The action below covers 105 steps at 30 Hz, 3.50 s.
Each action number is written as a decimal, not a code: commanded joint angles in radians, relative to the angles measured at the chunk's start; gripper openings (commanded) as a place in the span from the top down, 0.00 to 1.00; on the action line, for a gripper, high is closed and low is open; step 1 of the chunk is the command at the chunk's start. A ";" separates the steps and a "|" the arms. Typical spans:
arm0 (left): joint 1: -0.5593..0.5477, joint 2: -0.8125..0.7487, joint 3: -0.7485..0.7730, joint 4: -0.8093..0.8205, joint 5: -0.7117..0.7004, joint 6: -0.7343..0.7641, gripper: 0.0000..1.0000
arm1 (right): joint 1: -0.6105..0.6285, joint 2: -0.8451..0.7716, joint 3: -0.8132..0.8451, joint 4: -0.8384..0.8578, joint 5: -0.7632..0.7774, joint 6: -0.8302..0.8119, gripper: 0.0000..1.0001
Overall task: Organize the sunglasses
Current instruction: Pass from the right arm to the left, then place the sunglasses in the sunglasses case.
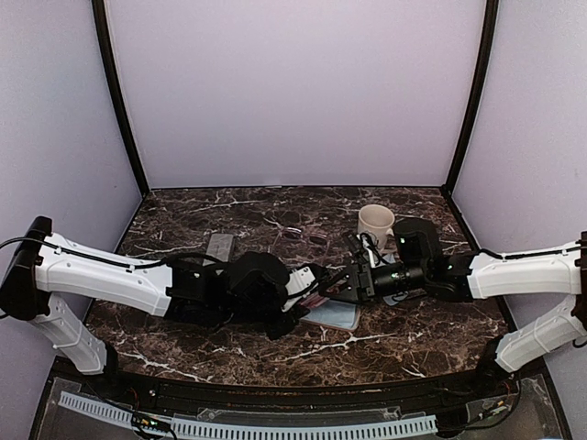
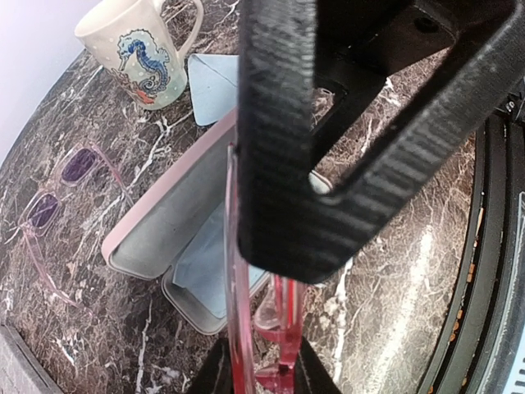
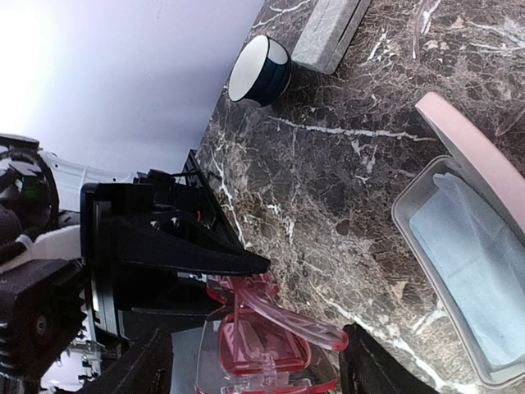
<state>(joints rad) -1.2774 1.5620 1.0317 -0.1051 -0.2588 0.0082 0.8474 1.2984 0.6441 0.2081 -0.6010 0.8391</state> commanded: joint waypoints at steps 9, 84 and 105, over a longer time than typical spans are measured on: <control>0.101 -0.037 0.001 -0.075 0.257 0.063 0.81 | -0.096 -0.102 -0.051 -0.134 0.081 -0.082 0.20; 0.305 0.841 1.077 -0.935 0.723 0.782 0.67 | -0.398 -0.346 -0.362 0.050 -0.043 -0.059 0.21; 0.305 0.781 1.086 -0.901 0.667 0.677 0.54 | -0.396 -0.374 -0.429 0.087 -0.049 -0.063 0.21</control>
<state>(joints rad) -0.9749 2.4012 2.1063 -1.0115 0.4206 0.7105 0.4557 0.9405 0.2310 0.2436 -0.6434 0.7792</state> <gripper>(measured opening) 0.472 0.790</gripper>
